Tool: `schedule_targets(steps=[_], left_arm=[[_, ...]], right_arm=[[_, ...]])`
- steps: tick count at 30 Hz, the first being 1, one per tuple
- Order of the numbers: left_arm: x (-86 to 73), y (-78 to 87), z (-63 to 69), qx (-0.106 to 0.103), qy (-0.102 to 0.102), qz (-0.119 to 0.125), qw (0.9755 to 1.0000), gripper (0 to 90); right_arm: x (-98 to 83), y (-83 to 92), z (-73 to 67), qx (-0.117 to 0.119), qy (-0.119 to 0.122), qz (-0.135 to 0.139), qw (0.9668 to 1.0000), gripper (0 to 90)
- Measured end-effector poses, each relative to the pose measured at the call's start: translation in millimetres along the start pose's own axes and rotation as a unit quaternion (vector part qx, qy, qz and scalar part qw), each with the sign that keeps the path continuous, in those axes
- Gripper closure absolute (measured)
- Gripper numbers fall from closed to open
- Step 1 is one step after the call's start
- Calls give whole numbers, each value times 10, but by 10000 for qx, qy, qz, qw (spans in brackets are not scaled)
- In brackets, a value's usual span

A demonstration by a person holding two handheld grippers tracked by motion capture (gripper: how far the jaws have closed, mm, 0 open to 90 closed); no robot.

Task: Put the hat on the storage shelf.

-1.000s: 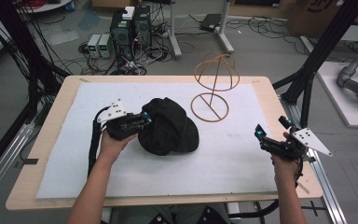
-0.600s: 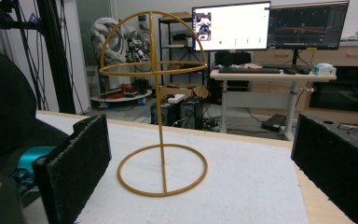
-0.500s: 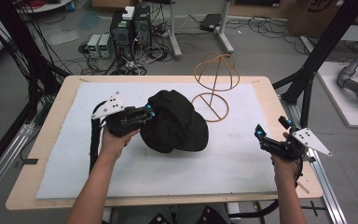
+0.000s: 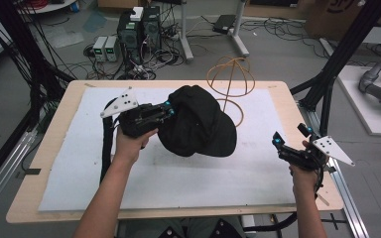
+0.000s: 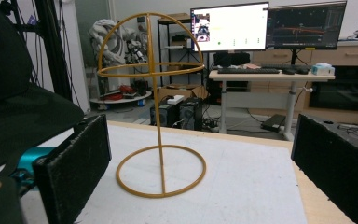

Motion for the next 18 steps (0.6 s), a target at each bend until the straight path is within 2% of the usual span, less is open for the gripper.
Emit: schedule_targets(steps=[6, 18], left_arm=[[140, -50, -9, 87, -35, 151, 9998, 877], [473, -251, 3, 153, -247, 311, 9991, 877]], right_arm=[[-3, -3, -5, 9, -7, -10, 10000, 42], [-1, -3, 2, 2, -11, -1, 10000, 42]])
Point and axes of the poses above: each handheld gripper's, and its own axes: y roughly backward along the jaws, x roughly out of its top, z roughly to its right, the point moved 9 cm from there along -y, roughly forward along the jaws, and after that the axes turned 8 degrees about -y, right-handed, at the moved point
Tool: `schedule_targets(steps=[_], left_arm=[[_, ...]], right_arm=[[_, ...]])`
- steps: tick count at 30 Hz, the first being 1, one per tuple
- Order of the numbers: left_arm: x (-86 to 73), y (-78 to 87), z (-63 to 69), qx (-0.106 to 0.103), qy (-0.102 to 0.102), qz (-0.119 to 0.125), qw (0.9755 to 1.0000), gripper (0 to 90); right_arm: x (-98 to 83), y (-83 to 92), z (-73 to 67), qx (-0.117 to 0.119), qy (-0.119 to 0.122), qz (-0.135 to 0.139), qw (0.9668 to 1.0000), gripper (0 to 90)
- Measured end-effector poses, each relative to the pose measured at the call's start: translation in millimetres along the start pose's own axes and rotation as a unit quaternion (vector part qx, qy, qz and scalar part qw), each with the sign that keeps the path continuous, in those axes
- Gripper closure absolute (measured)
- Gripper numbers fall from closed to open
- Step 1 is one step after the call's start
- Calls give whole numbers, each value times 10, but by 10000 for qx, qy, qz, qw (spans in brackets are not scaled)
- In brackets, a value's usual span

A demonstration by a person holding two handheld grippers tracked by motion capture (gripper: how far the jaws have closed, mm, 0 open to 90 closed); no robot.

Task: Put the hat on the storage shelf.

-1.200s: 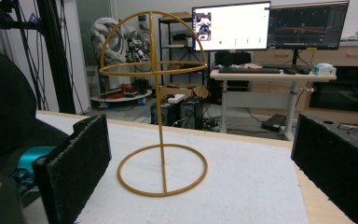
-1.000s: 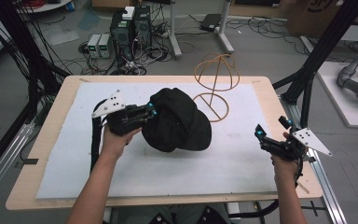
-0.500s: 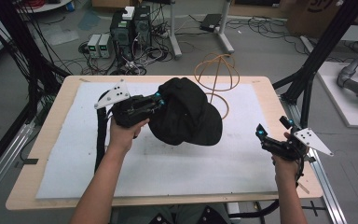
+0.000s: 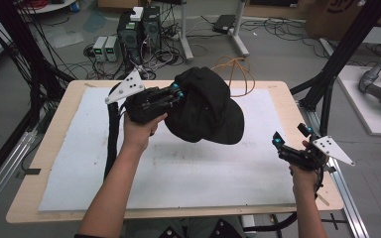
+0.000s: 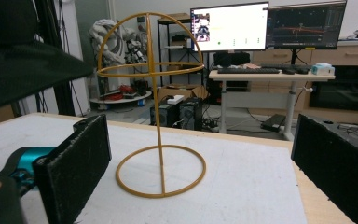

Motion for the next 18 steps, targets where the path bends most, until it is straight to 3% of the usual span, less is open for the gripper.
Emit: schedule_targets(steps=[13, 18], left_arm=[[305, -266, -61, 175, -171, 221, 9995, 877], [359, -367, -138, 299, -105, 343, 9989, 877]], right_arm=[[0, 2, 7, 3, -12, 6, 10000, 42], [11, 6, -1, 20, -24, 38, 10000, 42]])
Point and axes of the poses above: each handheld gripper's, and its own axes: y roughly backward along the jaws, x roughly out of its top, z roughly to its right, the point moved 9 cm from there along -y, roughly forward along the jaws, and after that the axes turned 8 degrees about -y, right-handed, at the moved point
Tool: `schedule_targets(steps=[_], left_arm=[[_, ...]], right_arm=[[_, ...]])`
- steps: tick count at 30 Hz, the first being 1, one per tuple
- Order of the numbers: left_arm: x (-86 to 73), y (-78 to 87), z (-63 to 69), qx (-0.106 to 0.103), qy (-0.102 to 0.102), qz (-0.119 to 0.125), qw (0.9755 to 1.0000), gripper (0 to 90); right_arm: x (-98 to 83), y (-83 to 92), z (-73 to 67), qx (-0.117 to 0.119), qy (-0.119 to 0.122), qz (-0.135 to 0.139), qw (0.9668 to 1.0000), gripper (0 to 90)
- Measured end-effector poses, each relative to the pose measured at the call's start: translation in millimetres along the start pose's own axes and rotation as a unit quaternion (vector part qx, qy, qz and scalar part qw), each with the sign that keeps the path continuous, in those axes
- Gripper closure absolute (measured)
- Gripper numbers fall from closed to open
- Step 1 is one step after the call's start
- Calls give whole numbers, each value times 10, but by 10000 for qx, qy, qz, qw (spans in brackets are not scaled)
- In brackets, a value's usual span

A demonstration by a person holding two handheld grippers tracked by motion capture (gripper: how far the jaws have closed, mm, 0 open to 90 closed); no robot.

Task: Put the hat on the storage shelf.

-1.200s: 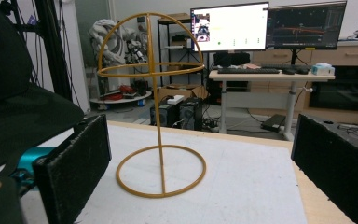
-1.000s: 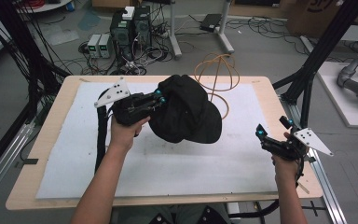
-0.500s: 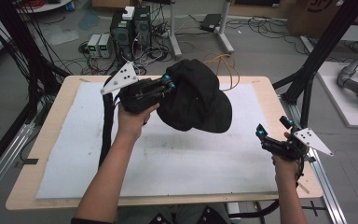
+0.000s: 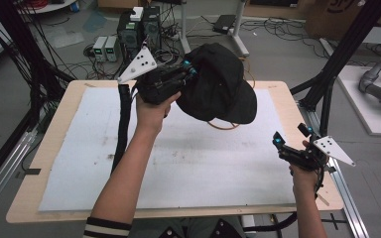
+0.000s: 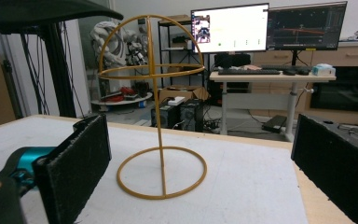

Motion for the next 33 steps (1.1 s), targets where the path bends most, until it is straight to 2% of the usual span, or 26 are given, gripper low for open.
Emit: schedule_targets(steps=[9, 17, 24, 29, 33], left_arm=[[75, -224, -87, 135, 22, 133, 9998, 877], [120, -436, -158, 265, -70, 148, 9995, 877], [94, -581, -222, 336, -79, 202, 9992, 877], [68, -666, -305, 437, 31, 268, 9987, 878], [9, -758, -362, 521, -16, 171, 9985, 877]], right_arm=[[2, -1, 3, -1, -22, 30, 10000, 42], [11, 18, 27, -1, -78, 49, 10000, 42], [6, 27, 47, -2, -134, 46, 9999, 42], [16, 38, 64, -2, -141, 89, 9999, 42], [25, 47, 73, -25, -184, 115, 9998, 42]])
Point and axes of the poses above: each handheld gripper's, and its own axes: y roughly backward along the jaws, x roughly out of its top, z roughly to its right, the point moved 9 cm from there along -y, roughly forward along the jaws, and after that the axes turned 8 degrees about -y, right-handed, at the moved point
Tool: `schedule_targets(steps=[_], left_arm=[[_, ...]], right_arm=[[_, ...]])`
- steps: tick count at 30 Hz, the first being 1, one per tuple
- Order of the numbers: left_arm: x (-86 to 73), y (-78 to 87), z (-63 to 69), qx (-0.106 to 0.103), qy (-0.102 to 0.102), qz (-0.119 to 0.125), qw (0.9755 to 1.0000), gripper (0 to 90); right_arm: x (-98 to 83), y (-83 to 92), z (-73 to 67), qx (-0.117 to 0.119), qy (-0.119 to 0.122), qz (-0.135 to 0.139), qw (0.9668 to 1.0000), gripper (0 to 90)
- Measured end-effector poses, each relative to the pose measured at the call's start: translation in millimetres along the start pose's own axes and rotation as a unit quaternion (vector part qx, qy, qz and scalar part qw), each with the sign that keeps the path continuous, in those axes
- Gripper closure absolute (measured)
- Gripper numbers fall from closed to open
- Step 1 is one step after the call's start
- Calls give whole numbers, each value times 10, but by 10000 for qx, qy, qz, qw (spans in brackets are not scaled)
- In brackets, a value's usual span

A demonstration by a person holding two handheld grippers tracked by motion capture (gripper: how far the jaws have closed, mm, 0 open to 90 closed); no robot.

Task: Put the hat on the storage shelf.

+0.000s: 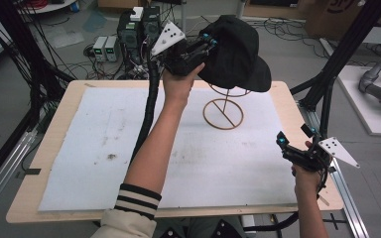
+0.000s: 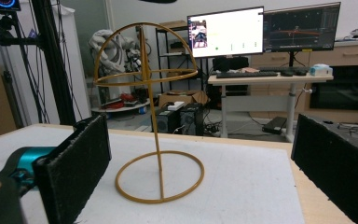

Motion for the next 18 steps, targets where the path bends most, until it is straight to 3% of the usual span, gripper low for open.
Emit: schedule_targets(steps=[18], left_arm=[[-283, -357, -169, 243, 161, -131, 9995, 877]], right_arm=[[22, 28, -3, 33, 20, 52, 10000, 42]])
Point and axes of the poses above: each handheld gripper's, and its own axes: y roughly backward along the jaws, x roughly out of its top, z roughly to its right, the point moved 9 cm from there along -y, roughly forward along the jaws, and after that the axes turned 8 degrees about -y, right-handed, at the moved point
